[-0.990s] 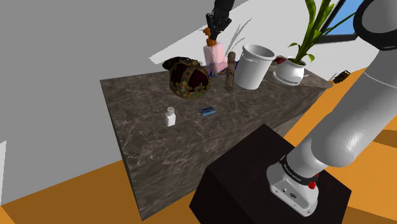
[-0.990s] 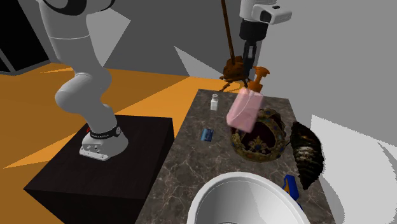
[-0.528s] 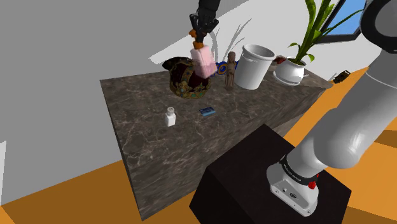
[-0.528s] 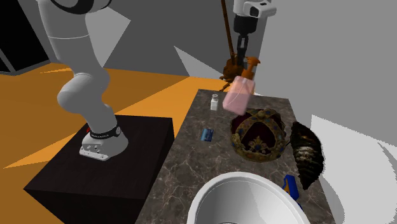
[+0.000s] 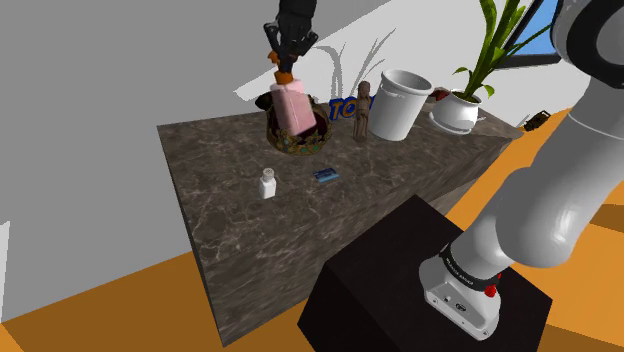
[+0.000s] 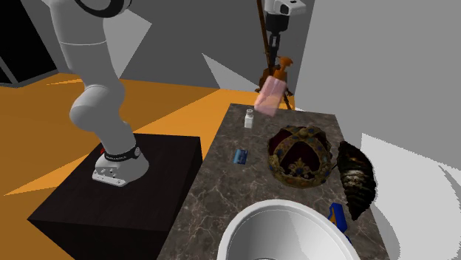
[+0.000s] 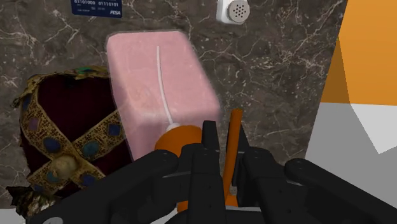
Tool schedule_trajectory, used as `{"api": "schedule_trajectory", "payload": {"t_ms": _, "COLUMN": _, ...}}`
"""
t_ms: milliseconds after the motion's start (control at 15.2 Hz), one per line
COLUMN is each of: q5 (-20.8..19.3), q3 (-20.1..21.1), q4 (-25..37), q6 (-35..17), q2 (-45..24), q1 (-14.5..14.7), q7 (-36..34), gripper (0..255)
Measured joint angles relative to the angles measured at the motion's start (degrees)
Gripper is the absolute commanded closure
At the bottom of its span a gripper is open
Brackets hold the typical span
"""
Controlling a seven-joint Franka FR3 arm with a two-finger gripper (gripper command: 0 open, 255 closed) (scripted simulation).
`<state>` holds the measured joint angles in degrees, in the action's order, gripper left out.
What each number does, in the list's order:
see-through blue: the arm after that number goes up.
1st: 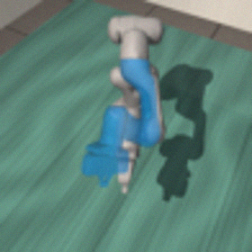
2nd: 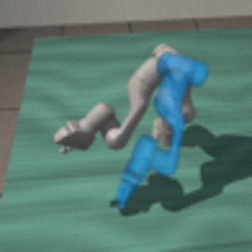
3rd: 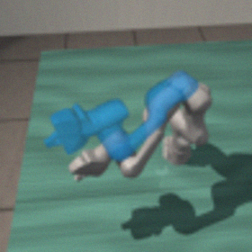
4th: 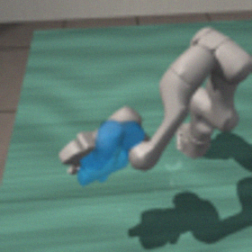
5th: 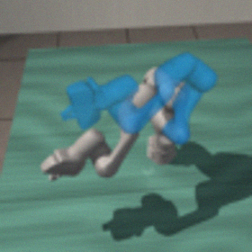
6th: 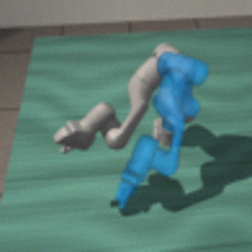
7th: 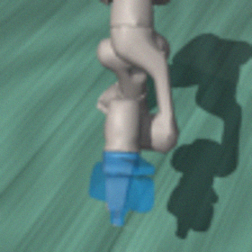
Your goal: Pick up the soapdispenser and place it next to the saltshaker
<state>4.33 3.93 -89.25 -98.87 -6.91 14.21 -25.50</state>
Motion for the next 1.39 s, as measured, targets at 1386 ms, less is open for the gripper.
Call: {"api": "schedule_trajectory", "payload": {"t_ms": 1386, "q5": -3.9, "q3": 6.4, "q4": 9.9, "q6": -2.9, "q2": -11.8, "q1": 11.2, "q7": -17.6, "gripper": 255}}
